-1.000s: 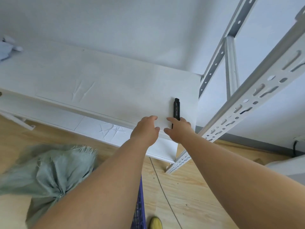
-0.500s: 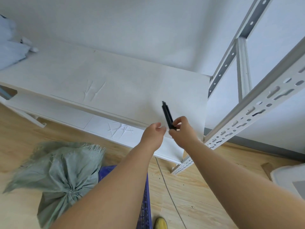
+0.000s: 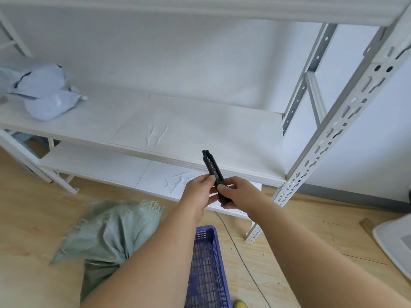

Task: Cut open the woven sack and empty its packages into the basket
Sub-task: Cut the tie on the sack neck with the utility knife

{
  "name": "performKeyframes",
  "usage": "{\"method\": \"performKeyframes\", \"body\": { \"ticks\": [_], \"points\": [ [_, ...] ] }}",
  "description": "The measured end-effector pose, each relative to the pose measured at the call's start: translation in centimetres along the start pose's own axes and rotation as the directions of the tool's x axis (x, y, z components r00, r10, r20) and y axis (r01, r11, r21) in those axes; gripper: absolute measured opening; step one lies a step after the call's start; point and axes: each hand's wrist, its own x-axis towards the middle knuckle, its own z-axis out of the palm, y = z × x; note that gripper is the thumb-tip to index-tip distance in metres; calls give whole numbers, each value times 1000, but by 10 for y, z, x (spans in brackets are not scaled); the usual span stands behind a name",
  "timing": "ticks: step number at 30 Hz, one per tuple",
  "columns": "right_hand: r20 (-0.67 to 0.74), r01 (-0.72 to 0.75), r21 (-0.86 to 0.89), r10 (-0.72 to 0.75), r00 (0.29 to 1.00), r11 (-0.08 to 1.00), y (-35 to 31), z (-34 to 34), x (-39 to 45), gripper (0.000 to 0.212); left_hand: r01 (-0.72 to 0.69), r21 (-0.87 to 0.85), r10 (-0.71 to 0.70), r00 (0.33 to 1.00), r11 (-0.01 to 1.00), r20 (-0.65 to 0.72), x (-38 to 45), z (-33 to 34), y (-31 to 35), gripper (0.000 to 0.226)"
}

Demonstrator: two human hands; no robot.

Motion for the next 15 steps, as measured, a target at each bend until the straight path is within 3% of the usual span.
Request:
{"method": "performKeyframes", "body": {
  "ticks": [4, 11, 15],
  "points": [
    [95, -22, 195, 4, 995, 981, -2, 53, -46, 25, -51, 144, 56, 998, 988, -28, -43, -49, -3, 22],
    [276, -28, 298, -58, 959, 954, 6, 136, -118, 25, -6, -46, 8, 999, 999, 42, -114, -124, -17, 27],
    [190, -22, 336, -44, 981, 942, 6, 163, -148, 32, 17, -66, -11, 996, 998, 84, -141, -145, -21, 25]
  ]
}}
